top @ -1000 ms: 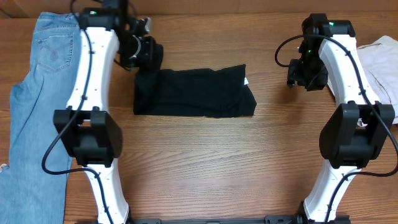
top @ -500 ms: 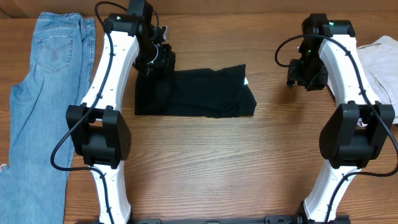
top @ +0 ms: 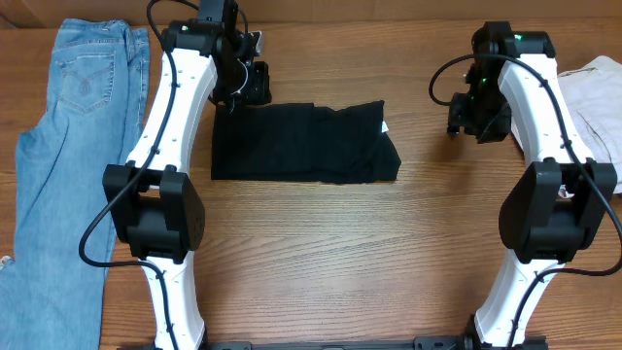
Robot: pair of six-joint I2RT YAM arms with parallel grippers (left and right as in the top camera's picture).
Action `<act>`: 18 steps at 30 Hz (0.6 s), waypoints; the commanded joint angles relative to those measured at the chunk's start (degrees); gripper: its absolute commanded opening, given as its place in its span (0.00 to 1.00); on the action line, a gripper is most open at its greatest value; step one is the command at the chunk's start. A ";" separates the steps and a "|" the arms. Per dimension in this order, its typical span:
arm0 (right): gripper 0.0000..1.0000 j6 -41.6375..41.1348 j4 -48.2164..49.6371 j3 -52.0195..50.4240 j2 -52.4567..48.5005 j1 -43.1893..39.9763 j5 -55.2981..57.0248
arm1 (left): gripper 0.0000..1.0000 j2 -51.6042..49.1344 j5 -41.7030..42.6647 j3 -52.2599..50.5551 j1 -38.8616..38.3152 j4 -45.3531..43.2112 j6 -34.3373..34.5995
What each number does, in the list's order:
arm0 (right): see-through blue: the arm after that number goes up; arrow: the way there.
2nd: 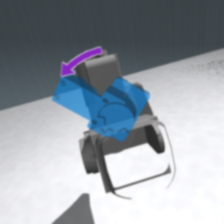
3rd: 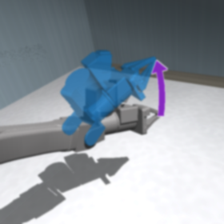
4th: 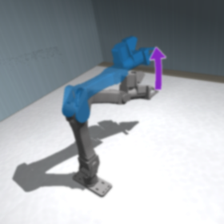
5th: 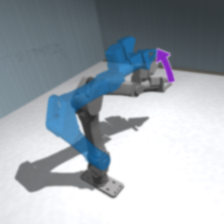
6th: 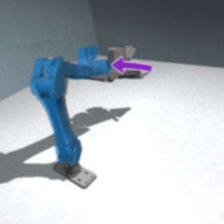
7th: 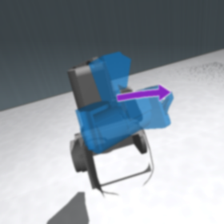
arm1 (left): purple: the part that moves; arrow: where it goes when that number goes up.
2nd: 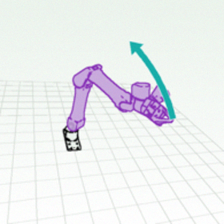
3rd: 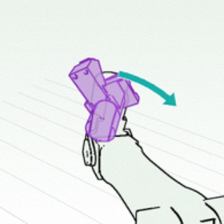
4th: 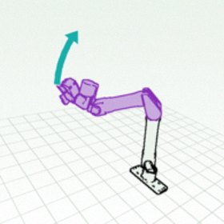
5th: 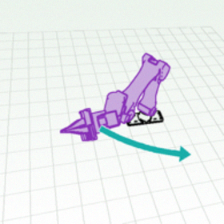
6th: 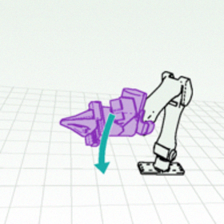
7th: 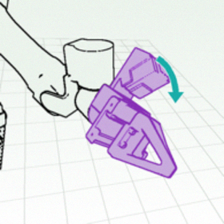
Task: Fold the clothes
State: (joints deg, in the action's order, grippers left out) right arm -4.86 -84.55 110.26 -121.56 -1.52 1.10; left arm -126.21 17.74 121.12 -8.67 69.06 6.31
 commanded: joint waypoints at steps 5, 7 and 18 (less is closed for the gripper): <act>0.73 12.39 2.60 -1.86 0.04 -0.11 -20.98 | 0.24 1.25 -17.09 -0.26 -0.22 6.91 2.78; 0.75 12.44 5.05 -4.46 0.04 0.02 -25.42 | 0.27 1.25 -19.67 -0.26 -0.20 8.02 2.75; 0.96 12.15 22.36 -18.40 0.02 5.40 -36.22 | 0.30 1.25 -21.31 -0.26 0.42 8.28 2.73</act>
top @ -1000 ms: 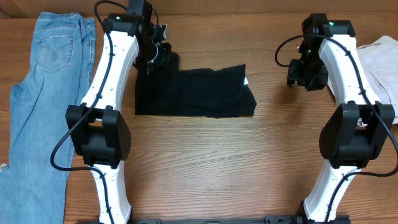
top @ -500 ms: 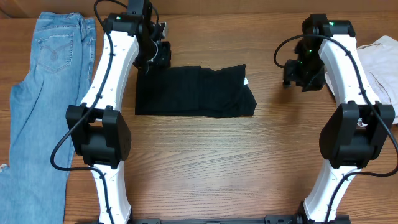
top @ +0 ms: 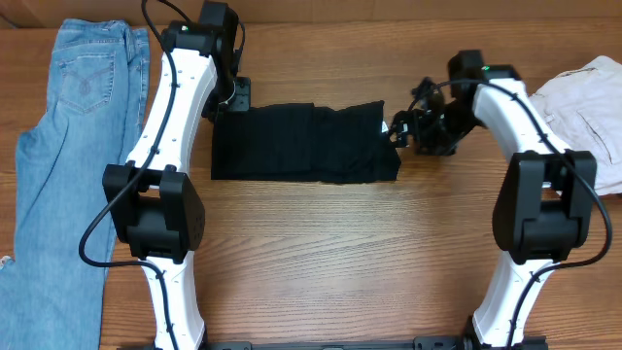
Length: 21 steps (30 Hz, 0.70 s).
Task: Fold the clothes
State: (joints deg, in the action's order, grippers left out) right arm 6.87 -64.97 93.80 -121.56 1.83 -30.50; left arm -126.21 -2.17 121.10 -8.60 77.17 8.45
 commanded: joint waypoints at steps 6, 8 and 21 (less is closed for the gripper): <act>1.00 -3.02 10.60 -4.79 -0.15 4.31 -3.93 | 0.30 1.25 -1.40 -0.24 0.33 0.22 0.59; 1.00 -4.17 12.52 -5.09 -0.63 4.72 -3.93 | 0.30 1.25 -1.40 -0.24 0.33 0.24 0.59; 1.00 -7.15 16.76 -5.35 -3.61 5.77 1.97 | 0.30 1.25 -1.38 -0.24 0.33 0.63 0.59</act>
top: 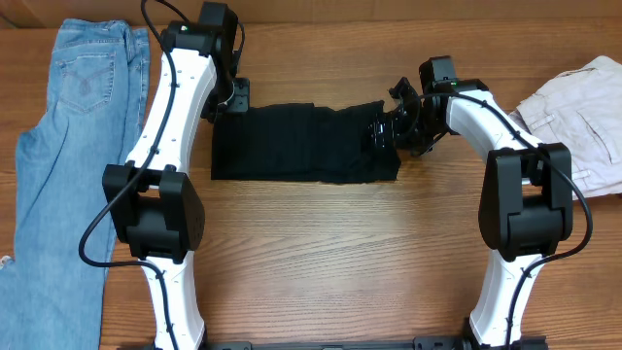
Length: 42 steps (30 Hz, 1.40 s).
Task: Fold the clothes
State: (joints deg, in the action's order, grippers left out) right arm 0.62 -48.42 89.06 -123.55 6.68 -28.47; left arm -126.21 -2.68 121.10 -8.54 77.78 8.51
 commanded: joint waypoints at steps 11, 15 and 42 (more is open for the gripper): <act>0.52 -0.92 3.15 -0.59 -4.90 5.31 -0.94 | 0.31 1.25 -0.87 -0.24 0.26 0.11 0.52; 0.04 -3.67 2.62 -0.42 -4.68 3.48 3.63 | 0.31 1.25 -0.87 -0.24 0.26 0.55 0.52; 0.04 -1.27 -15.23 14.56 16.09 -2.89 17.11 | 0.36 1.22 2.38 -0.24 0.26 -1.75 0.57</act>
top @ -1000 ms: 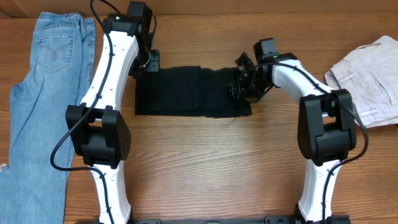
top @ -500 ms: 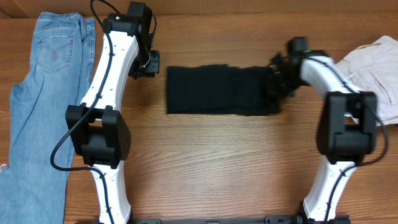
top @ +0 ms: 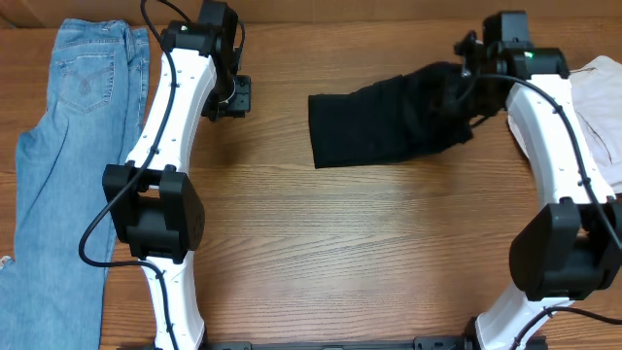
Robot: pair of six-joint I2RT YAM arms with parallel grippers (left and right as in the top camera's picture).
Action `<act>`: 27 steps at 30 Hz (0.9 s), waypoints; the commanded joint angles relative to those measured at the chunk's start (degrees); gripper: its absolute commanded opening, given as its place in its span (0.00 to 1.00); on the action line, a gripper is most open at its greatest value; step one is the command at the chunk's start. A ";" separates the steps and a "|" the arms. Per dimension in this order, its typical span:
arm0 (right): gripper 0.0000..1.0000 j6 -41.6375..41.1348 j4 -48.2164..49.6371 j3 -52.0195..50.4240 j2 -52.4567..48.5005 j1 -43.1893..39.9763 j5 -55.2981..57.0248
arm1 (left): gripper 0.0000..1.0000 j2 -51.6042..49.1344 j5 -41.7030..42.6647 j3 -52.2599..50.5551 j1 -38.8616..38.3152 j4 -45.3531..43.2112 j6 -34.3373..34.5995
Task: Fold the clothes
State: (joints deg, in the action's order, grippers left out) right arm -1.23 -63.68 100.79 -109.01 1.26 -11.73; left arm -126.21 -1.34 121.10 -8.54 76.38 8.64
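Observation:
A folded black garment (top: 374, 126) lies right of the table's middle, its right end raised and bunched. My right gripper (top: 465, 89) is shut on that raised end. My left gripper (top: 233, 97) hovers at the back left, well clear of the black garment, with nothing between its fingers. Blue jeans (top: 68, 146) lie spread flat along the left side. A beige garment (top: 603, 107) sits crumpled at the far right, partly behind my right arm.
The wooden table (top: 330, 253) carries both arm bases at its front edge, left base (top: 155, 224) and right base (top: 564, 253). The beige garment reaches the right frame edge, the jeans the left edge.
My right gripper, then at the black garment's right end, now holds that end farther right and back. The whole garment has shifted right, away from my left gripper, which stayed put.
At first the black garment lay folded mid-table, my left gripper at its back-left corner and my right gripper apart to the right. Then the right gripper stood at the garment's right edge, then over its right end. Now it holds that end and the garment lies farther right.

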 commanded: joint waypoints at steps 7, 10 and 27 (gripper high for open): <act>0.06 -0.94 2.71 3.28 1.53 8.17 1.62 | 0.36 0.85 1.62 -0.26 0.26 -0.35 0.44; 0.07 -1.22 3.10 3.26 1.53 10.51 1.66 | 0.36 0.85 1.62 -0.26 0.26 -0.55 0.44; 0.10 -2.05 7.76 2.47 -11.54 21.97 2.23 | 0.34 0.85 2.86 -0.33 0.26 -0.55 0.39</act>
State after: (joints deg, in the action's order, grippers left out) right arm -2.98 -56.45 102.28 -117.40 22.31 -9.63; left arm -126.21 0.86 121.10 -8.54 75.68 8.64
